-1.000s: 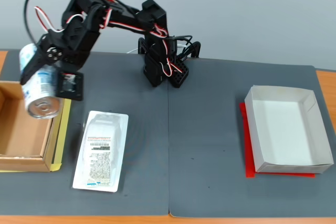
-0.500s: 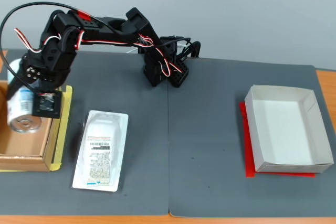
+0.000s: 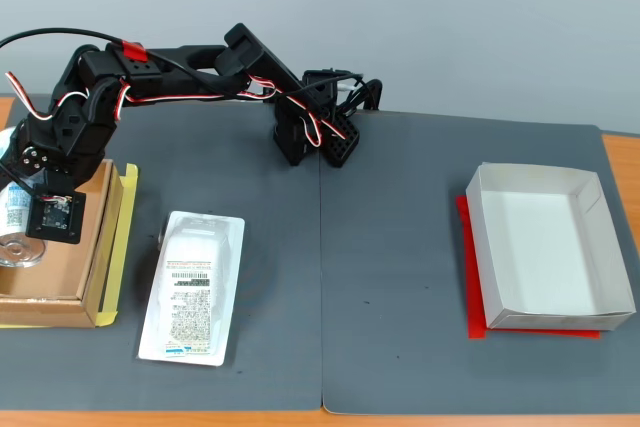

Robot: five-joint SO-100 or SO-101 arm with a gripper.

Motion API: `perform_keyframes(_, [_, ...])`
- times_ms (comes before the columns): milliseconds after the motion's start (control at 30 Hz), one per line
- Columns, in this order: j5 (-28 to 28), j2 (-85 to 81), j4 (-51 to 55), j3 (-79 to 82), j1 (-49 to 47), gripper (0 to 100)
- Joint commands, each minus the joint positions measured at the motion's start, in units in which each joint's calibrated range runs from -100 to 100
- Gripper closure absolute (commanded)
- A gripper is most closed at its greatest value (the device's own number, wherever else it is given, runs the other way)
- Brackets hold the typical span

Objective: Pick the can and put it in the brown box

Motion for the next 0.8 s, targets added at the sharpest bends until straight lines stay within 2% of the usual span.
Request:
perform_keyframes(0, [0.0,0.4,-1.0,-2.1,0.4,86])
perform_keyframes(333, [-0.3,1.3,-0.8,-1.9,1.0,86])
perform_keyframes(633, [-0.4,1.3,0.0,-1.9,1.0,67])
perform_keyframes(767, [-0.4,1.1,0.1,-1.9,1.0,65])
